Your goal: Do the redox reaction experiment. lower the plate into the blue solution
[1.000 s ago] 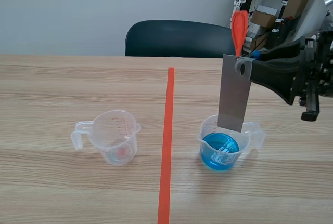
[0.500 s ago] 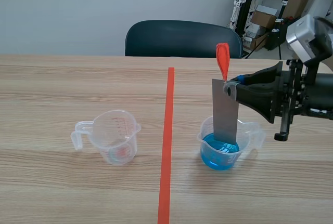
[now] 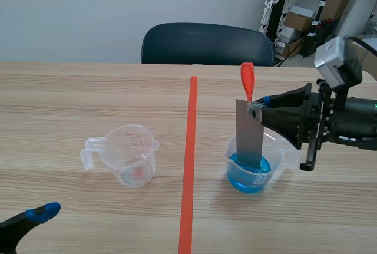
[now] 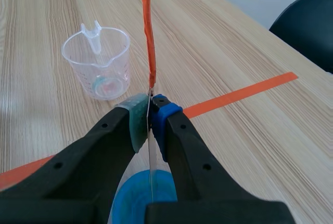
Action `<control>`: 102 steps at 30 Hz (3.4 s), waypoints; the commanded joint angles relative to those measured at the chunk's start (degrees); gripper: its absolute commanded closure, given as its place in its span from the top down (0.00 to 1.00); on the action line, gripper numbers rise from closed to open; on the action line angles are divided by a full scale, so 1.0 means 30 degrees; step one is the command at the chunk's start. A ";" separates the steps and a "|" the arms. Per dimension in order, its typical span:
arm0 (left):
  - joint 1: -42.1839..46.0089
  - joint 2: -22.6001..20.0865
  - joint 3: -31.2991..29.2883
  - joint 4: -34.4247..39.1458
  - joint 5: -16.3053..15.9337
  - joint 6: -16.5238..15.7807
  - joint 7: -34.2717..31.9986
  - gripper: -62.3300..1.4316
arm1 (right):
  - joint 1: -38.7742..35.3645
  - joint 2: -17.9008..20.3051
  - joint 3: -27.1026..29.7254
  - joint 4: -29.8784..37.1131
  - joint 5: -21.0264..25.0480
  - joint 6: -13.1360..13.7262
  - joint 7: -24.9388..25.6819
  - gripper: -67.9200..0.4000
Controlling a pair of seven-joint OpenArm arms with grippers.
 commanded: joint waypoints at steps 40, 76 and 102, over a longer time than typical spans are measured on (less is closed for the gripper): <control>0.0291 -0.0080 -0.0051 0.0357 0.0262 0.0022 -0.0873 1.00 | -0.0102 -0.1064 0.0408 -0.3701 -0.6448 -0.0444 0.8910 0.01; 0.0291 -0.0080 -0.0051 0.0357 0.0255 0.0022 -0.0873 1.00 | -0.0415 -0.2127 0.0408 -0.4182 -0.8153 -0.2098 0.8961 0.01; 0.0291 -0.0073 -0.0051 0.0357 0.0255 0.0022 -0.0873 1.00 | -0.0415 -0.1894 0.0415 -0.4182 -0.8145 -0.2091 0.8488 0.01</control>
